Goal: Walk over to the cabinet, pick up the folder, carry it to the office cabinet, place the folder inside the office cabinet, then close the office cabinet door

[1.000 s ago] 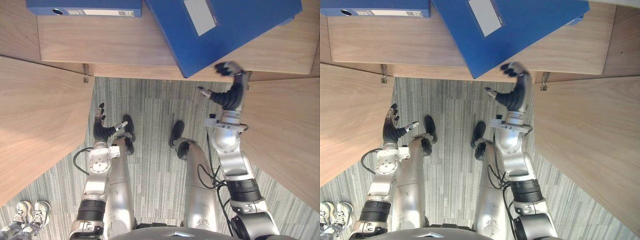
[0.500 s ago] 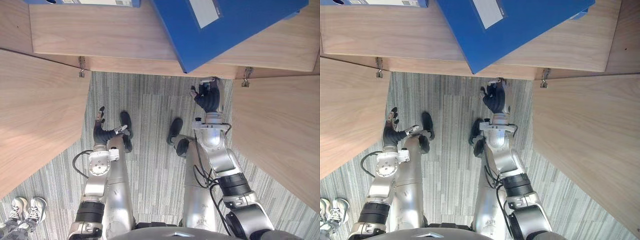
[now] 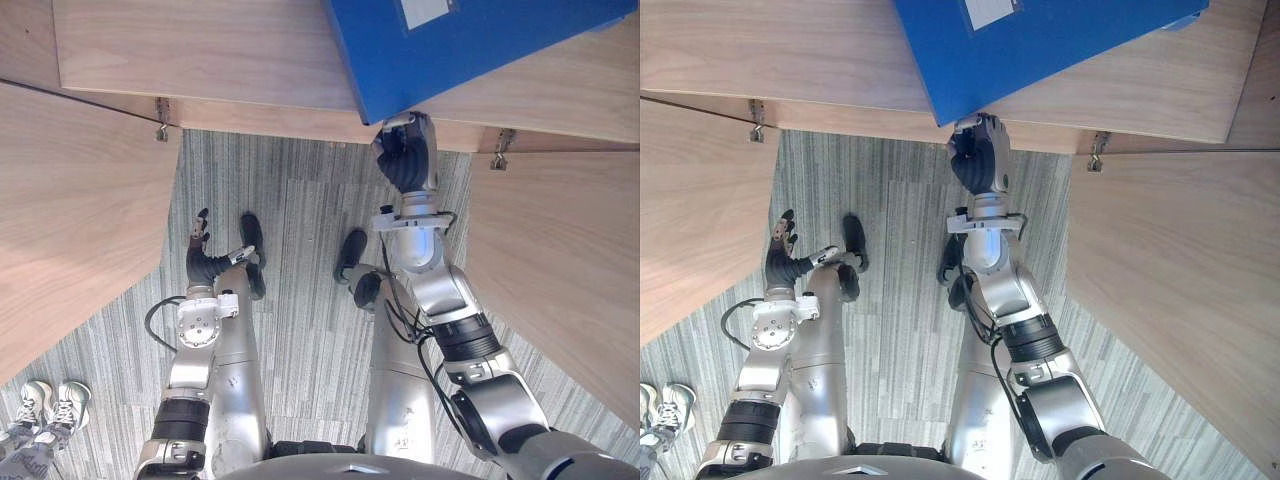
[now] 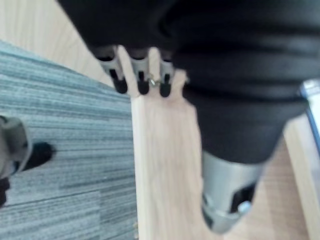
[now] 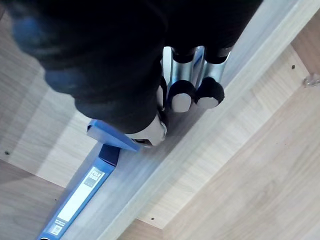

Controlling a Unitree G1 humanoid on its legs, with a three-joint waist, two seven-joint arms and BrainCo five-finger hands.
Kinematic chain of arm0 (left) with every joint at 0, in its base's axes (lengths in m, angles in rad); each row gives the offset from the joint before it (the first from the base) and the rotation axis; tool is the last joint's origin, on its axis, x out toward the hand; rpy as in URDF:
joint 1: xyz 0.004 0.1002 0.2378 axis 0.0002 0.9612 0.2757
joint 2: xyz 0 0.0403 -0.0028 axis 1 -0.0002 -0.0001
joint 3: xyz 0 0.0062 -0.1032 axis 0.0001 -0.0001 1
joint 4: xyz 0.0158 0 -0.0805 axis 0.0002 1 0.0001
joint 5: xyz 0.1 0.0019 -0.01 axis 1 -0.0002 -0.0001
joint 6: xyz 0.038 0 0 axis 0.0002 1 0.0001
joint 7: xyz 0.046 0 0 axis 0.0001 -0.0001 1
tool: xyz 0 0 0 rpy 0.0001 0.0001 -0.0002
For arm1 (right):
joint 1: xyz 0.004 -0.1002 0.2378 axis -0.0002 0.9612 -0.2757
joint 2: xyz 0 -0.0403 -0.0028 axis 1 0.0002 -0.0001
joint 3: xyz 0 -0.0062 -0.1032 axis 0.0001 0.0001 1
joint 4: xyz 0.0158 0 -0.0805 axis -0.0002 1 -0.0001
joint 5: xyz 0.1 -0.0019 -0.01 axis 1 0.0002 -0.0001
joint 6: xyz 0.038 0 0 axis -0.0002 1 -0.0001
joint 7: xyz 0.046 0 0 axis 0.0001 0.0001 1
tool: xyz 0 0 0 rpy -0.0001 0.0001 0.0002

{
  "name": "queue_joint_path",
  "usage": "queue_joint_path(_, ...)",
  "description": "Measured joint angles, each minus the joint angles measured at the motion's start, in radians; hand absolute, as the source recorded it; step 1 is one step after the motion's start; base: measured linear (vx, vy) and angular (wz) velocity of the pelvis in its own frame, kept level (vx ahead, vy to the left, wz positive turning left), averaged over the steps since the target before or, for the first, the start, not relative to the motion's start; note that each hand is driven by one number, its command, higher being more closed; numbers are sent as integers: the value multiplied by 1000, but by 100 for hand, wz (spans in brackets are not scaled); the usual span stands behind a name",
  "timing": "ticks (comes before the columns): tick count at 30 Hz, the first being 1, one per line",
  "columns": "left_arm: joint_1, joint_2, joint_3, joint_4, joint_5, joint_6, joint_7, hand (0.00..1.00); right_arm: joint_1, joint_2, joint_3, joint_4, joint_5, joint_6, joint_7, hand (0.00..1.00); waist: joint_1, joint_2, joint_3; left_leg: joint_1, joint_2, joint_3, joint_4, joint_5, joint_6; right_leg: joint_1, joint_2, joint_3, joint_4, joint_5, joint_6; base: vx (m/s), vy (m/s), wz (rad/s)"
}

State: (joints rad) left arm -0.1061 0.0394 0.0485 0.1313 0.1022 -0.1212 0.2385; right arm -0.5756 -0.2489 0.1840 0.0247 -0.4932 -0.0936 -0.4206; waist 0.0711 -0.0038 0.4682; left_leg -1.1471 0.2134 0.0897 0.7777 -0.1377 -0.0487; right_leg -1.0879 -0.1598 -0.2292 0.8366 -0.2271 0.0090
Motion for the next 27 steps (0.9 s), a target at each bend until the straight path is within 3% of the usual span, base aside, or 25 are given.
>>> queue_joint_path(10,-1,0,30,-3,-1,0,-1,0,-110,-42,-13,3,73,2,5,100,11,0,0,6,-16,-6,-36,29,-2,0,-12,-11,-7,2,-7,-9,-10,6)
queue_joint_path(22,-1,0,33,-12,-14,0,-1,0,-227,-86,-154,76,222,32,-5,100,10,0,0,4,-24,-12,-67,52,-9,-1,-16,-28,-17,4,-11,4,-3,3)
queue_joint_path(27,-2,0,38,-44,-23,0,-1,0,-273,-103,-159,110,234,33,-5,100,11,0,0,-8,-25,-15,-67,58,-8,-12,-17,-30,-13,6,-13,0,0,0)
